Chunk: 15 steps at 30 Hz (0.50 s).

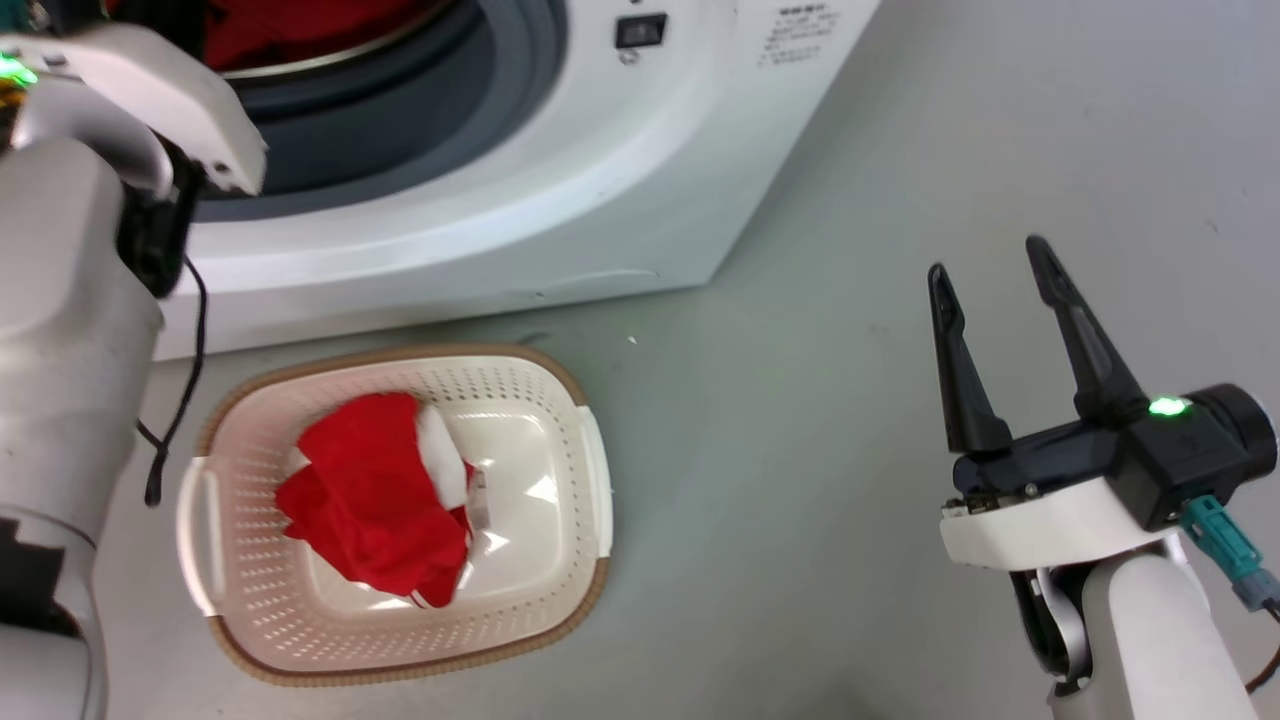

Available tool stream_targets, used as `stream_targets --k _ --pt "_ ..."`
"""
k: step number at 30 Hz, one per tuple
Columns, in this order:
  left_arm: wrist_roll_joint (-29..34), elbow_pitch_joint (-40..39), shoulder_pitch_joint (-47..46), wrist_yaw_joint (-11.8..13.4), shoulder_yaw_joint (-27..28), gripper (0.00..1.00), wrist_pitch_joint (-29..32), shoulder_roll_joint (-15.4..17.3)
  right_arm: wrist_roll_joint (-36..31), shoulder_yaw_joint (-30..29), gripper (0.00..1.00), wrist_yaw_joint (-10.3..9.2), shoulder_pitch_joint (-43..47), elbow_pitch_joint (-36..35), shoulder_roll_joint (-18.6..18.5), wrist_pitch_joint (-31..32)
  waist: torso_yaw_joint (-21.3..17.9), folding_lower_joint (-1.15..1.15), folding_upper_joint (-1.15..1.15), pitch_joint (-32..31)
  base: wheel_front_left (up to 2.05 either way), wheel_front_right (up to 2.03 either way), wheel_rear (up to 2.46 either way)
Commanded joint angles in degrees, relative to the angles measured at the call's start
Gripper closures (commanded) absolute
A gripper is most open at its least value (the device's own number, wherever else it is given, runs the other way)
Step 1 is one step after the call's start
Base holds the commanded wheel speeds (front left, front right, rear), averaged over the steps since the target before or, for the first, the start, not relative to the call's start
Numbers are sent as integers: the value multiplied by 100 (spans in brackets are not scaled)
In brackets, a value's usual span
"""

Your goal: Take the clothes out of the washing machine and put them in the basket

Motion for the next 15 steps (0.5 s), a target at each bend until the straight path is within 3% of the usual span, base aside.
stream_targets --k 1,4,15 --pt "-3 -87 163 -5 17 100 -54 -37 -45 -17 0 -6 80 38 6 -14 211 0 0 -250 0 0 0" --pt "113 -477 459 71 79 100 -103 -46 -80 -13 0 -6 140 64 7 -14 311 0 0 -436 0 0 0" --pt "778 -3211 2363 670 925 100 -109 47 -132 -92 0 -6 382 231 7 -14 587 0 0 -1193 0 0 0"
